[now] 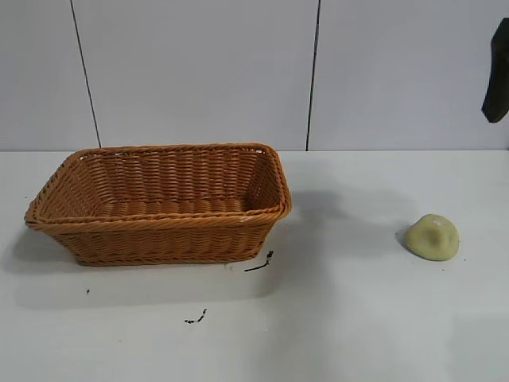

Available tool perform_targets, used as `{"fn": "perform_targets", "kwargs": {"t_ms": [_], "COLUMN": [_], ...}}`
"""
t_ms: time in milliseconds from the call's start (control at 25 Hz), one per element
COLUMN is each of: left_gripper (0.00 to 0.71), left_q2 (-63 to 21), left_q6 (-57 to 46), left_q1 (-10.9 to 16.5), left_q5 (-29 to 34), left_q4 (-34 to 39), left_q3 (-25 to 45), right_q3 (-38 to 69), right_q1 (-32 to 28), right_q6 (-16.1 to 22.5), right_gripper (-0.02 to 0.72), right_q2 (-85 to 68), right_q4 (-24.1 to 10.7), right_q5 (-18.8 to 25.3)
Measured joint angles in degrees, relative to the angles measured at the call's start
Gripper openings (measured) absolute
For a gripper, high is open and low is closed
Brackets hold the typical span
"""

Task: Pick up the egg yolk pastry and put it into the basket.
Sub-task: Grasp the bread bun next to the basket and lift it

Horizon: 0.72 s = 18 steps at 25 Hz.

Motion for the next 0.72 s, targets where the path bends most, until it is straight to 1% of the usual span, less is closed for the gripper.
{"fn": "perform_targets", "kwargs": {"t_ms": [160,320,440,720], "left_gripper": [0.696,0.696,0.696,0.696], "left_q2": [0.0,0.0,0.0,0.0], "left_q6": [0.0,0.0,0.0,0.0], "left_q1": [0.0,0.0,0.0,0.0], "left_q5": [0.0,0.0,0.0,0.0], "left_q4": [0.0,0.0,0.0,0.0], "left_q3": [0.0,0.0,0.0,0.0], "right_q3": [-2.4,-2.6,-2.6,-2.6], "right_q1": [0.0,0.0,0.3,3.3], "right_q6": [-2.3,-3.1,-3.1,-3.1], "right_gripper": [0.693,0.693,0.693,0.693], "right_q2": [4.4,6.4,7.0,9.0], "right_q4": [2.0,3.1,3.2,2.8], "right_q5": [-0.1,-0.8,-1.1,-2.8]}}
